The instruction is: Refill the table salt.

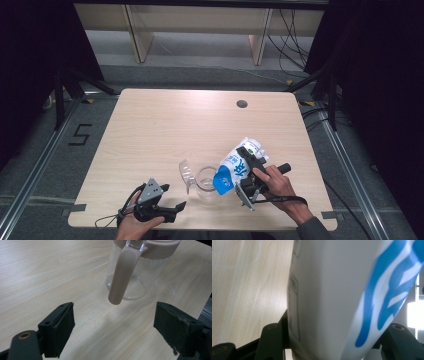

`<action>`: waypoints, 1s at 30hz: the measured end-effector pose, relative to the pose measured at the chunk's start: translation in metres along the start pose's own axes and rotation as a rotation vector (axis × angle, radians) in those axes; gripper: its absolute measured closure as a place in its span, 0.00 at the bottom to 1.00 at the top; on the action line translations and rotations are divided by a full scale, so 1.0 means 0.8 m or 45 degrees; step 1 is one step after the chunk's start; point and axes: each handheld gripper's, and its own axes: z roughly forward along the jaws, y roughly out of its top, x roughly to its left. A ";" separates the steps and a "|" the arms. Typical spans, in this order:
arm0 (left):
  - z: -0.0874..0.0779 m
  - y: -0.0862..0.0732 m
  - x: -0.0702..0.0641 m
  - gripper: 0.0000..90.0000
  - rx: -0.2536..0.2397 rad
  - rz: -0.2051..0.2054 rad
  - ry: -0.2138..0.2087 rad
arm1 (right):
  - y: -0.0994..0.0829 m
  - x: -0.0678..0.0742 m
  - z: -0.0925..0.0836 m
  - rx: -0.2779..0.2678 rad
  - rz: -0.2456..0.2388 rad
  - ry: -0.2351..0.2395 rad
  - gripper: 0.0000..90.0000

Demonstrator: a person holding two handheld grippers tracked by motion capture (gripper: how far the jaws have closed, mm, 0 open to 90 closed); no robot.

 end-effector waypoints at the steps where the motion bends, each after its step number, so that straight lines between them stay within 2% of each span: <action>1: 0.000 0.000 -0.001 0.18 0.002 -0.001 0.008 | 0.000 0.001 0.000 0.008 0.001 0.007 0.48; 2: 0.000 0.000 -0.001 0.18 0.008 0.002 0.012 | 0.000 0.004 -0.001 0.025 0.038 0.007 0.48; 5: 0.000 0.000 -0.001 0.18 0.007 0.002 0.010 | 0.001 0.002 0.000 0.003 0.005 -0.008 0.48; 6: 0.000 0.000 -0.001 0.18 0.006 0.004 0.011 | 0.002 -0.003 0.001 -0.025 -0.056 -0.025 0.49; 7: 0.000 0.000 -0.001 0.18 0.006 0.004 0.011 | 0.002 -0.002 0.000 -0.010 -0.027 -0.015 0.49; 10: 0.000 0.000 -0.001 0.18 -0.001 -0.005 0.009 | 0.002 -0.001 0.000 -0.006 -0.025 -0.022 0.49; 11: 0.000 0.000 -0.001 0.18 -0.006 -0.006 -0.001 | 0.003 -0.004 0.000 -0.013 -0.067 -0.033 0.49; 12: 0.000 0.000 -0.001 0.18 -0.007 -0.005 0.002 | 0.002 -0.001 0.000 -0.002 -0.026 -0.021 0.49; 13: 0.000 0.000 -0.001 0.18 -0.002 -0.002 0.009 | 0.002 -0.001 0.000 -0.003 -0.023 -0.021 0.49; 14: 0.000 0.000 -0.001 0.18 0.000 0.000 0.011 | 0.002 -0.004 0.000 -0.010 -0.064 -0.033 0.49; 16: 0.000 0.000 -0.001 0.18 0.002 0.001 0.010 | 0.002 -0.005 0.000 -0.009 -0.076 -0.036 0.49; 17: -0.001 0.001 0.001 0.18 0.008 0.033 0.007 | 0.001 -0.002 0.001 -0.007 -0.038 -0.028 0.49; 18: -0.001 0.001 0.001 0.18 0.009 0.035 0.008 | 0.001 -0.001 0.000 -0.002 -0.030 -0.031 0.49; 19: -0.001 0.001 0.000 0.18 0.007 0.022 0.009 | 0.001 -0.001 0.000 0.004 -0.032 -0.032 0.49; 23: 0.000 0.001 0.000 0.18 0.001 0.022 0.008 | 0.001 -0.002 0.000 0.011 -0.048 -0.033 0.49; 25: 0.000 0.001 0.000 0.18 0.001 0.022 0.008 | 0.000 0.001 -0.001 0.035 -0.011 -0.031 0.49; 27: 0.000 0.001 0.000 0.18 0.001 0.020 0.009 | 0.000 0.001 -0.001 0.042 -0.025 -0.039 0.49; 29: -0.001 0.001 0.000 0.18 0.001 0.022 0.009 | 0.000 -0.003 0.001 0.006 -0.092 -0.052 0.50; 30: 0.000 0.001 0.000 0.18 0.001 0.021 0.009 | 0.000 -0.003 0.001 0.007 -0.096 -0.055 0.50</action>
